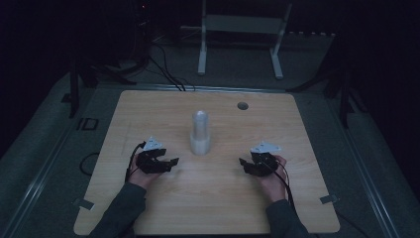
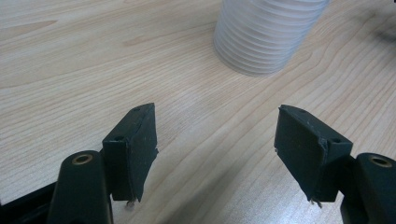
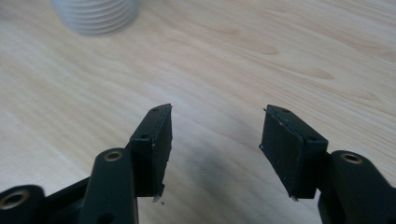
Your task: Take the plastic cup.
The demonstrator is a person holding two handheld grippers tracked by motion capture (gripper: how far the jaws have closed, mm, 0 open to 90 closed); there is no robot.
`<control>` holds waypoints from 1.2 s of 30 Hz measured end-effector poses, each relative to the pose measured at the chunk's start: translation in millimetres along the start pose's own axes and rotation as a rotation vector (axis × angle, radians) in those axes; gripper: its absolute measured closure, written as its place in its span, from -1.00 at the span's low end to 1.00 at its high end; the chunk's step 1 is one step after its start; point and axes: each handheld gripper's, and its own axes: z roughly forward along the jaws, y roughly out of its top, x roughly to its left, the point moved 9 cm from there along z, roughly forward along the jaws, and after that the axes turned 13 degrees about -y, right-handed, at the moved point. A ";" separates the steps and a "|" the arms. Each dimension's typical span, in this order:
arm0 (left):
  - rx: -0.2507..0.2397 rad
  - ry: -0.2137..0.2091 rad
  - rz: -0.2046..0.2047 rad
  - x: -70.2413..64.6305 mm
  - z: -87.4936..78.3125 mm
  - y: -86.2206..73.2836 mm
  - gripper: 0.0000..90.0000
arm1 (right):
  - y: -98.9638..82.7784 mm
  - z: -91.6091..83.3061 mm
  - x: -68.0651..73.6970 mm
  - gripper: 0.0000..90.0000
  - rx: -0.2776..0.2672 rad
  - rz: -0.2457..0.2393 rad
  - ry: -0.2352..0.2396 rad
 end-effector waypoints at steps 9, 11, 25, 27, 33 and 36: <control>-0.003 -0.008 -0.002 -2.5 0.5 0.4 -0.33 | 3.9 -5.3 9.2 -0.01 -0.001 0.021 0.047; -0.001 -0.006 -0.001 -2.0 0.2 0.7 -0.34 | 5.9 -6.9 10.8 0.01 -0.011 0.006 0.038; -0.068 -0.019 0.022 -6.2 -18.0 23.7 -0.33 | 35.4 -19.0 26.1 0.04 -0.054 -0.067 0.073; -0.070 -0.021 0.032 -7.3 -20.3 28.0 -0.33 | 41.0 -19.6 26.3 0.04 -0.065 -0.074 0.068; -0.084 -0.019 0.052 -8.4 -26.5 41.2 -0.33 | 51.5 -17.5 30.0 0.01 -0.085 -0.060 0.081; -0.087 -0.018 0.065 -9.3 -29.0 48.2 -0.33 | 53.6 -15.4 32.3 0.01 -0.083 -0.066 0.086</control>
